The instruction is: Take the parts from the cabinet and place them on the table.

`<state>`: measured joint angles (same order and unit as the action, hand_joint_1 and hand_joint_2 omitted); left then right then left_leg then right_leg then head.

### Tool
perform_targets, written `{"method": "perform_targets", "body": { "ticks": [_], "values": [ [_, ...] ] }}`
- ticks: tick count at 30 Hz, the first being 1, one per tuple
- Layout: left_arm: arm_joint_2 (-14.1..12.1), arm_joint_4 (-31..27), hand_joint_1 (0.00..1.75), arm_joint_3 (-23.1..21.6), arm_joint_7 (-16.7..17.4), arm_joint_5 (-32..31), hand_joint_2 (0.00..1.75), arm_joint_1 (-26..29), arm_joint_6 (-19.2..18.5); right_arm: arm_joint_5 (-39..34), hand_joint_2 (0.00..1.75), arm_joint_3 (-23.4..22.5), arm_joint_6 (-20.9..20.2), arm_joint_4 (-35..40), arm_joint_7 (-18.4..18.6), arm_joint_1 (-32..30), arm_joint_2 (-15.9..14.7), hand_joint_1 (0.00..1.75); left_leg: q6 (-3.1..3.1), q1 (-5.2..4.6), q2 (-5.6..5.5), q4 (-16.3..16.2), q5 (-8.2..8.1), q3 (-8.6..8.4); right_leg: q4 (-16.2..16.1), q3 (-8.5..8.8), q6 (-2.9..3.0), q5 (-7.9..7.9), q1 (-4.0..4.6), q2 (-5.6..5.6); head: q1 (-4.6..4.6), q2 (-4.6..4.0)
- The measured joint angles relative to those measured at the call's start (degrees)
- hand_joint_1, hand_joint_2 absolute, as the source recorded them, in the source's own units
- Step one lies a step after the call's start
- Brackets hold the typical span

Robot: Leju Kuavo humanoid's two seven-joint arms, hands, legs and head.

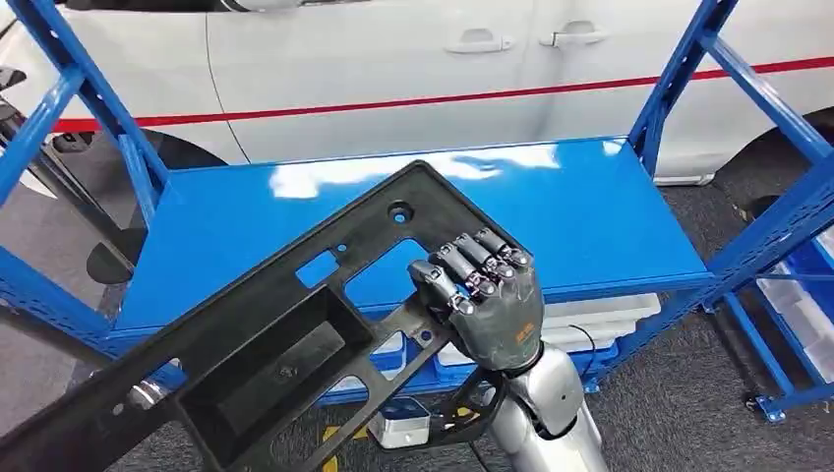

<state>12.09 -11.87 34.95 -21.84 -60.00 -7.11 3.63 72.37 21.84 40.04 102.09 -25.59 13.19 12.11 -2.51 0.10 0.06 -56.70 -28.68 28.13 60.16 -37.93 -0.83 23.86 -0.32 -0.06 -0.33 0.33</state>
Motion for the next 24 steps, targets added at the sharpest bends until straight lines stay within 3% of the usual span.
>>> {"method": "perform_targets", "body": {
  "ticks": [2, 3, 4, 5, 6, 8, 9, 10, 12, 14, 15, 17, 18, 19, 20, 21, 23, 24],
  "values": [
    [-0.48, -0.09, 0.0, 0.02, -0.02, 0.04, 1.75, -0.48, -0.83, 0.57, 1.75, 0.83, 0.0, -0.2, 1.2, 0.78, -0.04, 1.75, -0.93, -0.14, 0.06, -0.11, 1.09, 1.42, 6.13, -2.05, -0.22, 6.45, -0.07, 0.01, 0.02, 0.0],
    [-0.68, -0.11, 0.0, 0.02, 0.04, 0.02, 1.75, -0.61, -1.09, 0.89, 1.75, 1.09, 0.0, -0.3, 1.68, 1.05, -0.04, 1.75, -0.93, -0.23, 0.08, -0.15, 1.62, 2.17, 10.2, -3.13, -0.31, 9.11, -0.08, 0.01, 0.02, 0.0],
    [-0.92, -0.11, 0.0, 0.02, 0.2, -0.04, 1.75, -0.6, -1.18, 1.05, 1.75, 1.42, 0.0, -0.37, 2.08, 1.14, -0.04, 1.75, -0.94, -0.33, 0.09, -0.27, 2.19, 3.01, 14.02, -3.94, -0.39, 10.62, -0.08, 0.0, 0.04, 0.0],
    [-1.16, -0.11, 0.0, 0.02, 0.35, -0.15, 1.75, -0.56, -1.33, 1.25, 1.75, 1.75, 0.0, -0.53, 2.53, 1.15, -0.09, 1.75, -0.9, -0.39, 0.13, -0.47, 2.63, 3.82, 15.84, -3.88, -0.38, 10.19, -0.08, 0.0, 0.0, 0.0],
    [-1.38, -0.11, 0.0, 0.02, 0.44, -0.2, 1.75, -0.5, -1.42, 1.6, 1.75, 2.01, 0.0, -0.68, 2.97, 1.15, -0.13, 1.75, -0.84, -0.43, 0.15, -0.7, 3.02, 4.62, 15.21, -2.73, -0.33, 8.55, -0.08, -0.01, 0.02, 0.0],
    [-1.62, -0.11, 0.0, 0.0, 0.68, -0.48, 1.75, -0.51, -1.48, 1.97, 1.75, 2.43, 0.0, -0.79, 3.85, 1.47, -0.2, 1.75, -0.58, -0.45, 0.11, -1.48, 3.55, 6.11, 8.19, 2.59, 0.11, 4.87, -0.02, 0.0, 0.02, 0.0],
    [-1.68, -0.11, 0.0, 0.0, 0.74, -0.63, 1.75, -0.56, -1.48, 1.99, 1.75, 2.64, 0.0, -0.83, 4.13, 1.83, -0.2, 1.75, -0.43, -0.45, 0.06, -1.93, 3.72, 6.66, 3.18, 6.13, 0.5, 4.38, 0.06, 0.0, 0.02, 0.0],
    [-1.73, -0.13, 0.0, -0.02, 0.74, -0.66, 1.75, -0.62, -1.51, 1.99, 1.75, 2.93, 0.0, -0.85, 4.5, 2.26, -0.2, 1.75, -0.09, -0.74, 0.02, -2.27, 3.94, 7.3, -0.33, 8.12, 0.75, 6.08, 0.49, 0.03, 0.02, 0.0],
    [-1.86, -0.24, 0.0, -0.04, 0.74, -0.63, 1.75, -0.86, -1.57, 1.97, 1.75, 3.47, 0.0, -1.01, 5.11, 2.7, -0.22, 1.75, 0.55, -0.58, 0.09, -2.26, 4.73, 7.51, -1.26, 7.81, 1.03, 5.92, 0.66, 0.05, 0.02, 0.0],
    [-1.9, -0.26, 0.0, -0.04, 0.74, -0.61, 1.75, -1.02, -1.59, 1.94, 1.75, 3.84, 0.0, -1.22, 5.48, 2.76, -0.22, 1.75, 1.23, -0.65, 0.0, -2.07, 5.46, 7.72, -1.65, 7.43, 1.82, 5.03, 0.44, 0.01, 0.02, 0.0],
    [-2.14, -0.28, 0.0, -0.04, 0.74, -0.61, 1.75, -1.14, -1.59, 1.94, 1.75, 4.0, 0.0, -1.31, 5.51, 2.94, -0.22, 1.75, 1.43, -0.41, -0.24, -2.79, 4.42, 8.21, -2.07, 7.14, 2.16, 4.24, 0.1, -0.39, 0.02, 0.0],
    [-2.19, -0.28, 0.0, -0.04, 0.77, -0.55, 1.75, -1.14, -1.68, 1.99, 1.75, 4.55, 0.0, -1.55, 5.88, 3.17, -0.22, 1.75, 2.26, -0.19, -0.22, -7.93, -1.45, 10.11, -2.13, 5.84, 3.02, 3.19, 0.1, -0.37, -0.02, 0.0],
    [-2.25, -0.28, 0.0, -0.04, 0.77, -0.46, 1.75, -1.19, -1.88, 1.99, 1.75, 4.85, -0.02, -1.7, 6.27, 3.16, -0.24, 1.75, 2.59, 0.04, -0.21, -12.14, -4.34, 11.22, -2.07, 5.17, 2.96, 2.69, 0.14, -0.37, -0.02, 0.0],
    [-2.32, -0.28, 0.0, -0.04, 0.77, -0.44, 1.75, -1.21, -2.07, 2.12, 1.75, 5.16, 0.0, -1.83, 6.64, 3.17, -0.33, 1.75, 2.86, 0.17, -0.21, -15.79, -6.06, 12.06, -1.98, 4.49, 2.92, 2.24, 0.15, -0.41, 0.0, 0.0],
    [-2.34, -0.28, 0.0, -0.04, 0.74, -0.37, 1.75, -1.21, -2.25, 2.12, 1.75, 5.42, 0.0, -1.92, 6.88, 3.17, -0.42, 1.75, 3.06, 0.25, -0.21, -18.21, -6.15, 12.32, -1.81, 3.75, 2.86, 1.77, 0.12, -0.45, -0.02, 0.0],
    [-2.34, -0.28, 0.0, -0.04, 0.72, -0.2, 1.75, -1.2, -2.45, 2.12, 1.75, 5.73, 0.0, -2.01, 7.1, 3.17, -0.59, 1.75, 3.22, 0.42, -0.2, -18.42, -4.54, 11.51, -1.59, 2.89, 2.76, 1.31, 0.07, -0.47, -0.02, 0.0],
    [-2.38, -0.28, 0.0, -0.07, 0.68, -0.15, 1.75, -1.25, -2.82, 2.38, 1.75, 5.99, 0.0, -2.05, 7.56, 3.17, -0.85, 1.75, 3.37, 0.69, -0.18, -12.5, -0.4, 6.91, -1.03, 1.35, 2.4, 0.51, -0.03, -0.46, -0.02, 0.0],
    [-2.38, -0.28, 0.0, -0.11, 0.7, -0.2, 1.75, -1.33, -2.93, 2.6, 1.75, 6.1, 0.0, -2.05, 7.74, 3.18, -0.96, 1.75, 3.32, 0.76, -0.18, -7.37, 0.33, 3.24, -0.68, 0.79, 2.11, 0.19, -0.06, -0.4, -0.02, 0.0]
  ]
}}
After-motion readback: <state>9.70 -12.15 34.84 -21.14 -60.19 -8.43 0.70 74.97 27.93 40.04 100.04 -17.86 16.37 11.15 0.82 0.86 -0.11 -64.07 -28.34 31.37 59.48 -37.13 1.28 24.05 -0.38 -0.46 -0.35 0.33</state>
